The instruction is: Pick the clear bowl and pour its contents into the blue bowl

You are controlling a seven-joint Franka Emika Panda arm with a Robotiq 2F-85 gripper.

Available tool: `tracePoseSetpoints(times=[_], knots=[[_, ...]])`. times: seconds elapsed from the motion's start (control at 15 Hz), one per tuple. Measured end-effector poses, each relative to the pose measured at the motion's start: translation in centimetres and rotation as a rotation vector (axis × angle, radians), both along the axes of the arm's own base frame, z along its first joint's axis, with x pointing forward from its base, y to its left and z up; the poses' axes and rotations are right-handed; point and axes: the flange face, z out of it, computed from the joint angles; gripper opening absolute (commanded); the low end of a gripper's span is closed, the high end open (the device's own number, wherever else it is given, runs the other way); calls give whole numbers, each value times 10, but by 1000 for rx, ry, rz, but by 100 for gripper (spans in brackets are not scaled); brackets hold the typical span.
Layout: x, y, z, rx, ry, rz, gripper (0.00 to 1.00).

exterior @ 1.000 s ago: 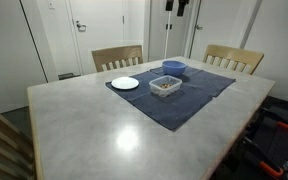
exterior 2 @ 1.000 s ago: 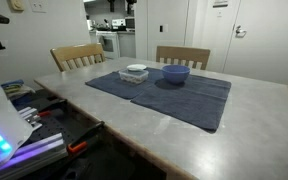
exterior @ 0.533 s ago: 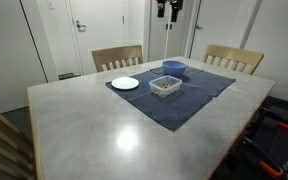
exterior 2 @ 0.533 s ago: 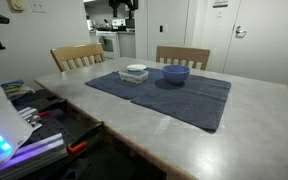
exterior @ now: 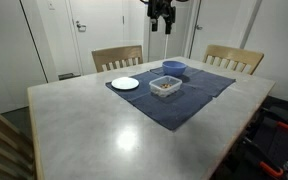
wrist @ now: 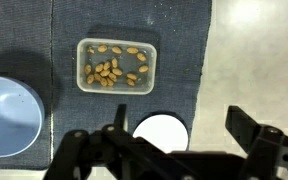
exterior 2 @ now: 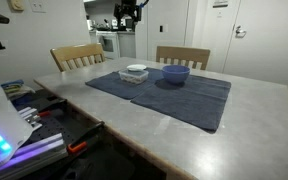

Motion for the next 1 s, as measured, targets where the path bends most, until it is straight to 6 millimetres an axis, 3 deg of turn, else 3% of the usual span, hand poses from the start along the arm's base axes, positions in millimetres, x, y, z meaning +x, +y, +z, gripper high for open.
tracePoseSetpoints(times=[0.53, 1.0], knots=[[6, 2, -8, -10, 7, -7, 100], [19, 9, -66, -92, 35, -89, 100]])
